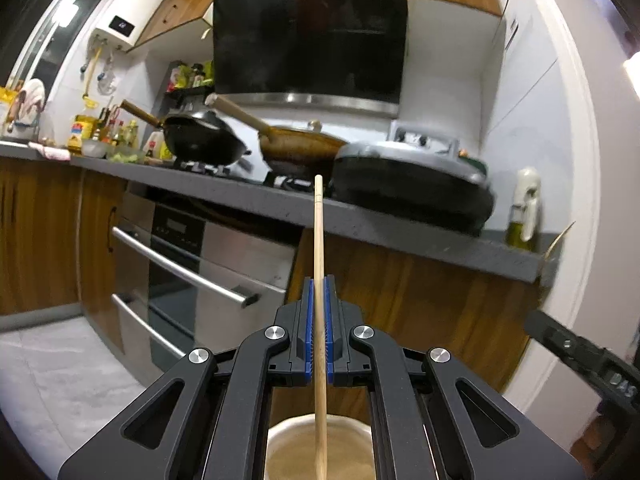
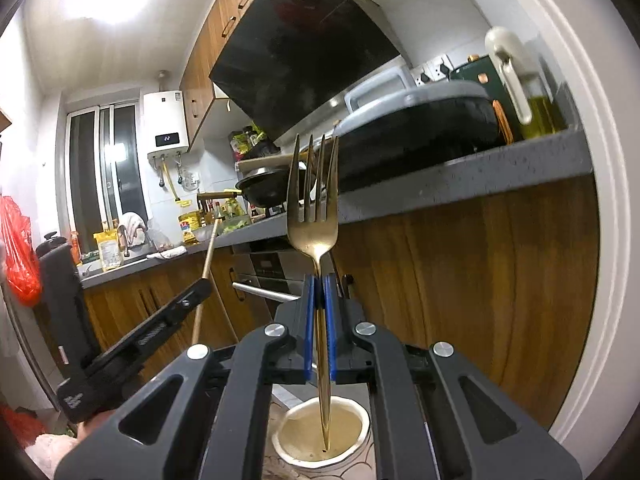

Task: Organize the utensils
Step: 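Lift the chopstick with the left tool while the right tool lifts the gold fork, then drop the chopstick into the tall holder while the right tool drops the fork, then move both open tools back toward the remaining utensils, then grasp another chopstick with the left tool while the right tool grasps a silver spoon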

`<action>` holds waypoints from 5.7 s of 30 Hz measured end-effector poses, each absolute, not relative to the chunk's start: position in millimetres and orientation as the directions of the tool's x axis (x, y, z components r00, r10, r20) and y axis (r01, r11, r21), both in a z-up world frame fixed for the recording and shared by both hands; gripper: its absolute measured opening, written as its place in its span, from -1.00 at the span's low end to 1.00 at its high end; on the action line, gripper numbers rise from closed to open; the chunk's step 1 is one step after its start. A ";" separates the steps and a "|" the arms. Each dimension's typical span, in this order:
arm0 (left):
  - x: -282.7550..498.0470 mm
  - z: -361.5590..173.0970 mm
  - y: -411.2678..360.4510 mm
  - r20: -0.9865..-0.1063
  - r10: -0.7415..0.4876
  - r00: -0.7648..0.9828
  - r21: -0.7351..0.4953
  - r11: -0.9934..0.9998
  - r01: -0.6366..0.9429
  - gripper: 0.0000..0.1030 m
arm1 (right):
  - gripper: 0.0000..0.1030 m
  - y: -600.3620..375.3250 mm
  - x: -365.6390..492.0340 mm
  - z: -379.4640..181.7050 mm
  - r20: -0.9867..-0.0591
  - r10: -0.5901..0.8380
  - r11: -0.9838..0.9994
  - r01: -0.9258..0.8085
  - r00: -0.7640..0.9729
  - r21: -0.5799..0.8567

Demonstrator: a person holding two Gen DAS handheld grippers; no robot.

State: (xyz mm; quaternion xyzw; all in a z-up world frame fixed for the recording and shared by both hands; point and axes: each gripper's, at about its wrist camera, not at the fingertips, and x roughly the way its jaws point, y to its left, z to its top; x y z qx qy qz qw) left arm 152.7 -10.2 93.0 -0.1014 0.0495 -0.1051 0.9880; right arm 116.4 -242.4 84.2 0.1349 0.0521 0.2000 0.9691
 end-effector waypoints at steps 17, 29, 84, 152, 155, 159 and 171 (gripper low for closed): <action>93.3 47.6 3.5 -0.204 -0.214 0.955 -0.157 0.970 0.184 -0.90 | -0.90 -236.2 120.3 35.7 -0.235 0.435 0.887 -0.370 0.869 0.276; 92.2 41.3 5.6 -0.234 -0.228 0.945 -0.159 0.968 0.194 -0.90 | -0.89 -244.0 120.2 31.2 -0.242 0.403 0.901 -0.336 0.883 0.275; -7.7 -27.1 12.2 -0.548 -0.018 0.836 -0.016 1.000 0.011 0.78 | 0.90 -246.4 48.1 -23.6 -0.524 0.378 0.925 -0.337 0.763 0.175; 24.7 -58.2 -24.1 -0.834 -0.010 0.552 0.020 0.999 0.050 -0.82 | -0.88 -179.5 56.7 -63.2 -0.789 0.339 0.882 -0.465 0.513 0.076; 32.0 -56.8 -30.3 -0.859 0.020 0.512 0.062 0.996 0.066 -0.81 | -0.89 -177.3 59.6 -62.5 -0.788 0.362 0.867 -0.489 0.498 0.089; 32.8 -57.1 -33.1 -0.864 0.033 0.502 0.107 0.987 0.119 -0.82 | -0.89 -175.8 56.2 -61.1 -0.785 0.362 0.847 -0.529 0.503 0.051; 14.1 -57.8 -13.4 -0.796 -0.070 0.601 0.061 0.979 0.196 -0.91 | -0.94 -210.0 47.0 -37.9 -0.692 0.488 0.816 -0.559 0.532 0.146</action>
